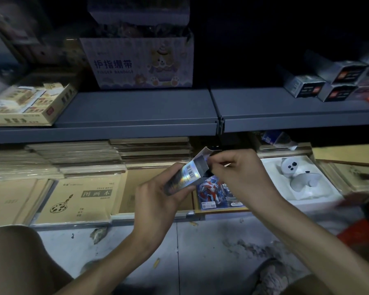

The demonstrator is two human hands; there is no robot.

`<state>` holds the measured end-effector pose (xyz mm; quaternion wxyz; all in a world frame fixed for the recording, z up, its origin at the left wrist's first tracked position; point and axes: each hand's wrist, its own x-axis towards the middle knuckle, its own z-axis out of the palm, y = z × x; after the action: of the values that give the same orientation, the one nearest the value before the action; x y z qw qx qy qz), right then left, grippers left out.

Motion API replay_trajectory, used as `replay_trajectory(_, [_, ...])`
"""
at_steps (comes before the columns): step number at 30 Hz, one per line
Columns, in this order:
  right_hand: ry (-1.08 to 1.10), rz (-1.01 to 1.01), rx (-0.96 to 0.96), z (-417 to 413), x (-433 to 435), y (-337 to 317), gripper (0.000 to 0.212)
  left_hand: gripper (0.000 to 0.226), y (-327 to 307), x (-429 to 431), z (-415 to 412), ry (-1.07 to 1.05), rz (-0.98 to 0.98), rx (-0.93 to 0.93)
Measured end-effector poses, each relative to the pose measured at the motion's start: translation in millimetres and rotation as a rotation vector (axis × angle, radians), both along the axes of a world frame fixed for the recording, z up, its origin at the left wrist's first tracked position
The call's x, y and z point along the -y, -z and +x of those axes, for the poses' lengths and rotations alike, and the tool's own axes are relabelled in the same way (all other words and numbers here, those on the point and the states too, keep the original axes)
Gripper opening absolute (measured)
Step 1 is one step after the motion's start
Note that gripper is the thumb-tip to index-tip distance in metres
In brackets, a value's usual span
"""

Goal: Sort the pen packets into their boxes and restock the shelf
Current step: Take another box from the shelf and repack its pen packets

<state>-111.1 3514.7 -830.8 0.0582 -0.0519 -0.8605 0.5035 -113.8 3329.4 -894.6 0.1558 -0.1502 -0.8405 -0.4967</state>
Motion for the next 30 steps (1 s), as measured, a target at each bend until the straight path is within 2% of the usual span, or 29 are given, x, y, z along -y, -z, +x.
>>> replay_trajectory(4, [0.037, 0.019, -0.036, 1.8, 5.2, 4.8, 0.026, 0.058, -4.8, -3.7, 2.1, -0.002, 0.028, 0.016])
replay_trajectory(8, [0.049, 0.053, -0.018, 0.5, 10.3, 6.5, 0.026, 0.054, 1.2, -3.8, -0.9, -0.033, -0.011, -0.004])
replay_trajectory(14, [-0.015, -0.107, 0.075, 0.2, 1.4, -10.5, 0.041, 0.057, -2.7, -4.1, -2.2, -0.042, 0.01, -0.004])
replay_trajectory(19, [-0.046, -0.157, 0.16, 4.3, 4.0, -22.3, 0.026, 0.046, -11.3, -4.7, -4.1, -0.042, 0.049, 0.04])
replay_trajectory(24, [-0.041, -0.154, 0.21, 7.1, 12.4, -25.6, 0.042, 0.044, -22.7, -10.2, -3.9, -0.075, 0.039, -0.006])
replay_trajectory(27, [-0.053, -0.078, 0.139, 8.5, 14.8, -28.5, 0.035, 0.038, -28.4, -14.1, -9.5, -0.058, 0.072, 0.04])
replay_trajectory(30, [-0.017, -0.018, -0.06, 12.4, 12.9, -30.3, 0.04, 0.038, -31.4, -16.0, -12.4, -0.002, 0.115, 0.096])
